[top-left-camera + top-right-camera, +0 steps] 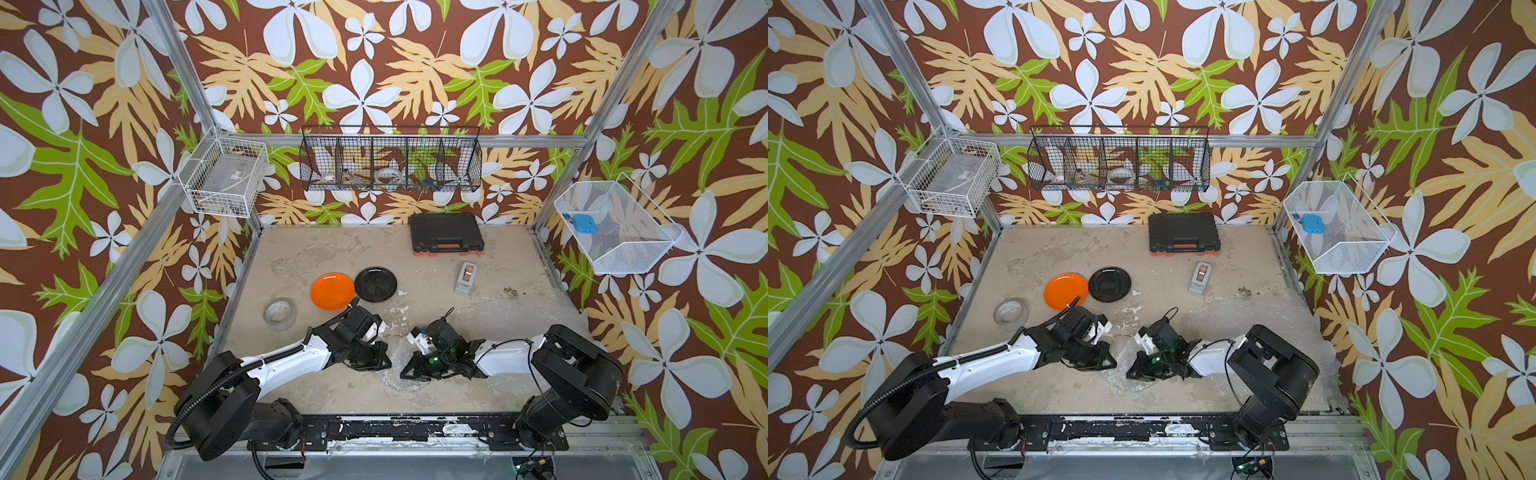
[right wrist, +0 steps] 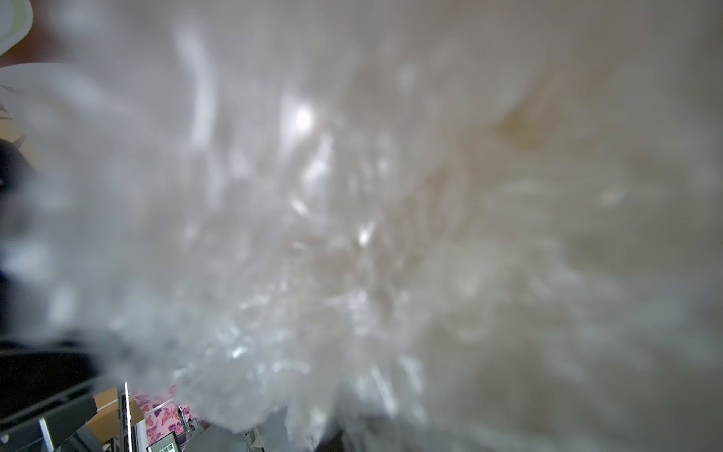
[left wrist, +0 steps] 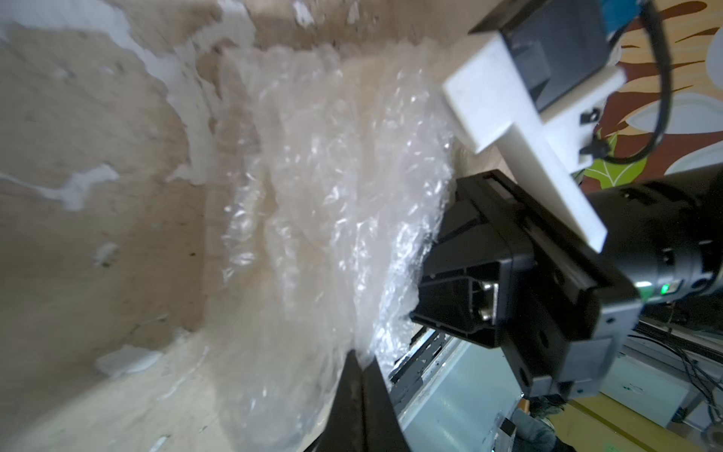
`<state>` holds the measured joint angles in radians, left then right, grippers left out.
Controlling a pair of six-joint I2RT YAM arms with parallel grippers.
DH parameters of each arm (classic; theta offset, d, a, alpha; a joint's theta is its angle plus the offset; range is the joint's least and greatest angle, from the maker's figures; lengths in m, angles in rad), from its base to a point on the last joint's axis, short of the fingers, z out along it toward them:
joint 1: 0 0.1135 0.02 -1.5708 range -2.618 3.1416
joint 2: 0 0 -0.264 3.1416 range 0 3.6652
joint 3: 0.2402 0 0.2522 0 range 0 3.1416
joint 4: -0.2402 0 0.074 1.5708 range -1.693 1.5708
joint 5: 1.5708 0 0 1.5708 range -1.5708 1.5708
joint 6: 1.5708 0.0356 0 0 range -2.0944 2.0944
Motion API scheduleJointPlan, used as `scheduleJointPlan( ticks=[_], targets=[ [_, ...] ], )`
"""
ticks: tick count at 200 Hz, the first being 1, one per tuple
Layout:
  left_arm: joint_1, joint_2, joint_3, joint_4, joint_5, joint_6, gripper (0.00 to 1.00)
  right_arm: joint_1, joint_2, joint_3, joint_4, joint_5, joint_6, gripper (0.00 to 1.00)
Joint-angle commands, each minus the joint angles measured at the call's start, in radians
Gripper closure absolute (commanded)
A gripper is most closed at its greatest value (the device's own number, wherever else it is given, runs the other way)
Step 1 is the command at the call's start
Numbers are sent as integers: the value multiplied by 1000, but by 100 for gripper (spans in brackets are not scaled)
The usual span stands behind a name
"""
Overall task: Wrap dinner plates in bubble wrap
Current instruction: Wrap the plate in the bubble wrap.
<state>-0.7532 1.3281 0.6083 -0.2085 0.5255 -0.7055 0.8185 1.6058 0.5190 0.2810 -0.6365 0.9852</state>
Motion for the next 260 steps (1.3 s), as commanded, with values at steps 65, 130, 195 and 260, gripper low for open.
scheduleJointPlan(
  ticks=[65, 130, 195, 260],
  targets=[
    [-86, 153, -154, 267, 132, -92, 100, -5, -3, 11, -45, 64, 27, 100],
    [-84, 292, -139, 89, -75, -1, 100, -7, -165, 100, -369, 186, -70, 78],
    [-85, 278, -103, 64, -78, -5, 100, -14, -223, 23, -351, 125, -58, 95],
    [-85, 101, 50, 19, 17, -50, 100, -18, -106, -25, -187, 40, -27, 100]
  ],
)
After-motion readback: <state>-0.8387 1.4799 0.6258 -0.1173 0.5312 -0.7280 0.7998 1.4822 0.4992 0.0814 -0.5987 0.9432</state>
